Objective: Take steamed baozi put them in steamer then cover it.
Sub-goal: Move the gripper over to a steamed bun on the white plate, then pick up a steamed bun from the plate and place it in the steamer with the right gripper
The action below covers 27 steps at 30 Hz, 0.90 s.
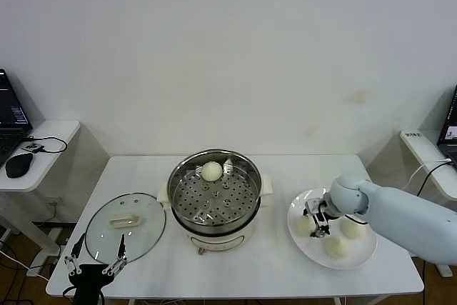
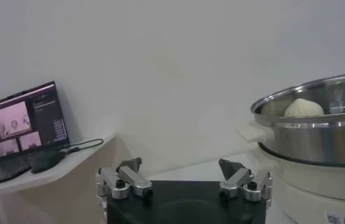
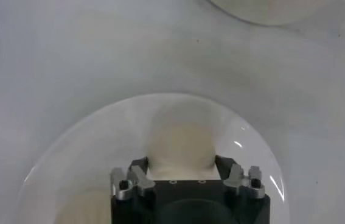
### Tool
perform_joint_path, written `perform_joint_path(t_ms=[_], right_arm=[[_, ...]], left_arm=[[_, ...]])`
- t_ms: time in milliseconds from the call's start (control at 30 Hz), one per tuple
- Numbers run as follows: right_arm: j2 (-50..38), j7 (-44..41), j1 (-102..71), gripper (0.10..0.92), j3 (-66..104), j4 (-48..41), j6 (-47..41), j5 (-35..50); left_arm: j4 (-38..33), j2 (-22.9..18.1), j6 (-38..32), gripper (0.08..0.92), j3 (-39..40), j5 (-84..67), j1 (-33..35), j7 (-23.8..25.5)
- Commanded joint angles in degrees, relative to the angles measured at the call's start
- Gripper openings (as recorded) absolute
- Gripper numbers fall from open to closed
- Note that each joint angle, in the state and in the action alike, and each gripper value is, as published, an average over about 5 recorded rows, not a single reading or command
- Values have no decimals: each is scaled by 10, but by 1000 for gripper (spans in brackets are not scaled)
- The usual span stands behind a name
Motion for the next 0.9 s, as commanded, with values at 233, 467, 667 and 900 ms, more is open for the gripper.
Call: perform_joint_path(t_ms=[233, 467, 667, 900], right_arm=[[-14, -22, 27, 580, 12, 12, 6, 12], [-56, -39, 155, 569, -15, 57, 0, 83], [-55, -43, 320, 571, -90, 85, -15, 172], [79, -24, 500, 579, -188, 79, -60, 296]], left_arm=[[-4, 1, 0, 823, 1, 0, -2, 0], [-7, 4, 0, 823, 2, -1, -4, -1], [-9, 9, 0, 823, 3, -2, -5, 0], [-8, 17, 1, 823, 5, -6, -11, 0]])
